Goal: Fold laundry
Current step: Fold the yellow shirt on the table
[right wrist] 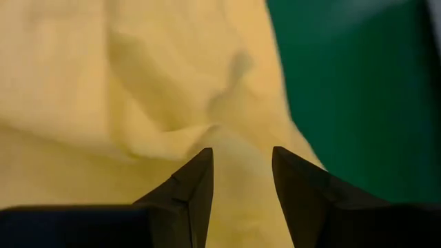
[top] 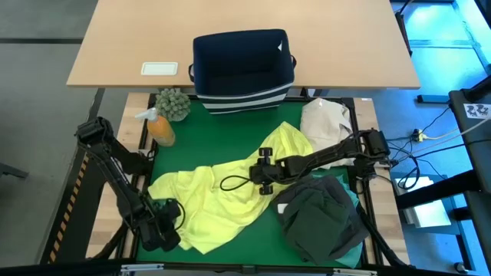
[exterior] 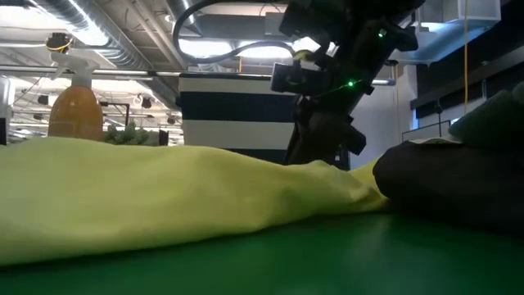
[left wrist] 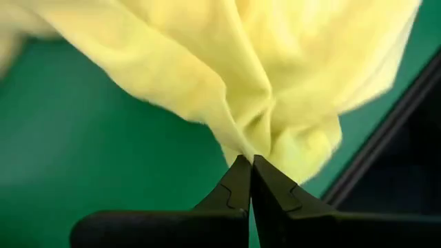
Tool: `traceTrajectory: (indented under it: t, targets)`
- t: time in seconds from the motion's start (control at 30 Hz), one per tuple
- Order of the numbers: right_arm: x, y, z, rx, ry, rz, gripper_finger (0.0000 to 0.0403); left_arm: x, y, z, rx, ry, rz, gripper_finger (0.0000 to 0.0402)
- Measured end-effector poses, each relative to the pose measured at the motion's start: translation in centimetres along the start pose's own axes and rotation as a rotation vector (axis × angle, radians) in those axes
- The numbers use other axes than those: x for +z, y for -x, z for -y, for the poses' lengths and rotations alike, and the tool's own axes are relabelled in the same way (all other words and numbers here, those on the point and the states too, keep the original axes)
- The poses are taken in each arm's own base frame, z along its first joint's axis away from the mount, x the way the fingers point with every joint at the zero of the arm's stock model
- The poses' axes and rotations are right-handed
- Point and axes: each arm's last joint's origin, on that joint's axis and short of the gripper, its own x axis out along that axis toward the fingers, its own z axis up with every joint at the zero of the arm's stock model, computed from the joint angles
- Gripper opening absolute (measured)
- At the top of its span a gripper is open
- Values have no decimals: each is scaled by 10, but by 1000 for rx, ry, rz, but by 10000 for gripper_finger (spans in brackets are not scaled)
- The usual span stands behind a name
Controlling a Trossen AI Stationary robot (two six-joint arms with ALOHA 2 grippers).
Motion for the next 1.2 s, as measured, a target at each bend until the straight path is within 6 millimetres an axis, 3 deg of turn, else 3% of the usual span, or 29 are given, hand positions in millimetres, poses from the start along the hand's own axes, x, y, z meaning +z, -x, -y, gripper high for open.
traceTrajectory:
  t: [0.17,0.4,0.57,0.87,1.03,1.2]
  targets:
    - [0,0,3,-114,22,-7,146,7,21,3,103,-26,134,0]
    - [12,15,7,-111,27,32,146,14,57,6,253,-38,189,0]
    - [32,31,-2,-39,45,103,146,13,60,14,198,-53,181,0]
    - [52,54,-41,259,80,311,146,14,61,10,238,-101,225,0]
    - [54,45,-61,326,103,346,146,23,61,12,232,-171,313,8]
    - [47,22,-71,326,118,289,146,31,59,15,240,-250,309,53]
